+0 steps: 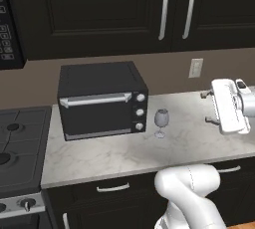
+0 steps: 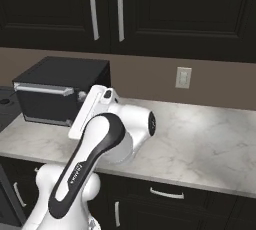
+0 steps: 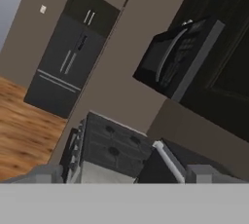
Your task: Retrieve the wine glasses from the counter and place one next to each plate.
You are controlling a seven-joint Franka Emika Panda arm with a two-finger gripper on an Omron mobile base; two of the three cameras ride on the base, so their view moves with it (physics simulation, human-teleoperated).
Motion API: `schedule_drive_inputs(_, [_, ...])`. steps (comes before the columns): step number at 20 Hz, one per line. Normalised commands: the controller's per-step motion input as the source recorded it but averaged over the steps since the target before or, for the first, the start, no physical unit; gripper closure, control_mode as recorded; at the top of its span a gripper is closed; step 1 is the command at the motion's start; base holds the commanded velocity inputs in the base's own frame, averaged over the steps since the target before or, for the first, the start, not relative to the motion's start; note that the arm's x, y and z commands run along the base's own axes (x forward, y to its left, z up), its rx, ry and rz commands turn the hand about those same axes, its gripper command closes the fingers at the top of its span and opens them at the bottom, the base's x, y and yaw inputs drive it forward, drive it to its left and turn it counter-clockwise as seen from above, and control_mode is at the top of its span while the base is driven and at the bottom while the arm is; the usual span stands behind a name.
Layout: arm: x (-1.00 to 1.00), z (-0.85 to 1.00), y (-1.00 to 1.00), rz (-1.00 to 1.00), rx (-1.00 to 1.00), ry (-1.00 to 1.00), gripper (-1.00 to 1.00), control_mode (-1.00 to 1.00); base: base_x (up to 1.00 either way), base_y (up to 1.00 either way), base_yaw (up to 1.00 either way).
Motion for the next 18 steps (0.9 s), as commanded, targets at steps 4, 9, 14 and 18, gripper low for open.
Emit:
schedule_drive_inputs(4, [0.19, -0.33, -0.21, 0.00, 0.00, 0.05, -1.00, -1.00, 0.00, 0.00, 0.00])
schedule_drive_inputs(9, [0.10, -0.27, -0.22, 0.00, 0.00, 0.01, -1.00, -1.00, 0.00, 0.00, 0.00])
schedule_drive_inputs(14, [0.09, -0.28, -0.24, 0.01, 0.00, 0.00, -1.00, -1.00, 0.00, 0.00, 0.00])
schedule_drive_inputs(18, [0.10, -0.30, -0.18, 0.00, 0.00, 0.03, -1.00, -1.00, 0.00, 0.00, 0.00])
